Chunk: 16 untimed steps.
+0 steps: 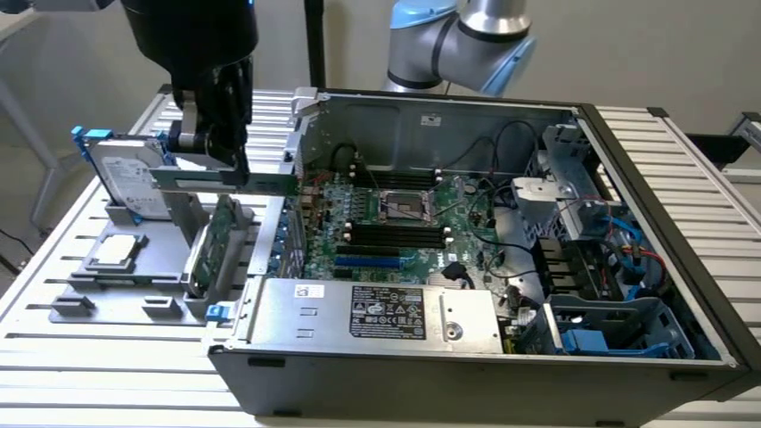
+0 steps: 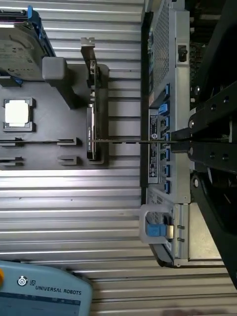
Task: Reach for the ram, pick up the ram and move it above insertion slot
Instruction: 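Pick up the ram and move it above insertion slot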
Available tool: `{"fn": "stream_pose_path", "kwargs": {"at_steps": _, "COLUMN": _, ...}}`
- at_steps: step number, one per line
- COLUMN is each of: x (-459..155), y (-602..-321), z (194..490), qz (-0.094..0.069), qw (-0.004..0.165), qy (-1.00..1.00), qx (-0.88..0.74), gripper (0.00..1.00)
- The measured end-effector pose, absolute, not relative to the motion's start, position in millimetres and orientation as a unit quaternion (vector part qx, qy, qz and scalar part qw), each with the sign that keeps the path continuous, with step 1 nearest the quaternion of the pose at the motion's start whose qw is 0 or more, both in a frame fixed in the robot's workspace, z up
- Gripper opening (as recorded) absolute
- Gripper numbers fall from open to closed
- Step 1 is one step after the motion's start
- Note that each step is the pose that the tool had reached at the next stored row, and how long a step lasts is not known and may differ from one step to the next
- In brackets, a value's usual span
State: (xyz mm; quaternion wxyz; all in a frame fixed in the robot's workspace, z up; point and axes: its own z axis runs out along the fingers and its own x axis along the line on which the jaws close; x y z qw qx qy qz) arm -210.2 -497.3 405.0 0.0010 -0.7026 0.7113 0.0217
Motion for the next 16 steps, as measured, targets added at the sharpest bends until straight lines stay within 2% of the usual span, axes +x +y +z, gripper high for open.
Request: {"fn": "stream_pose_path", "kwargs": {"at_steps": 16, "x": -137, "y": -492, "z": 405, "qz": 0.026, "qw": 0.005, "qy": 0.711, "qx": -0.703, "gripper": 0.13}}
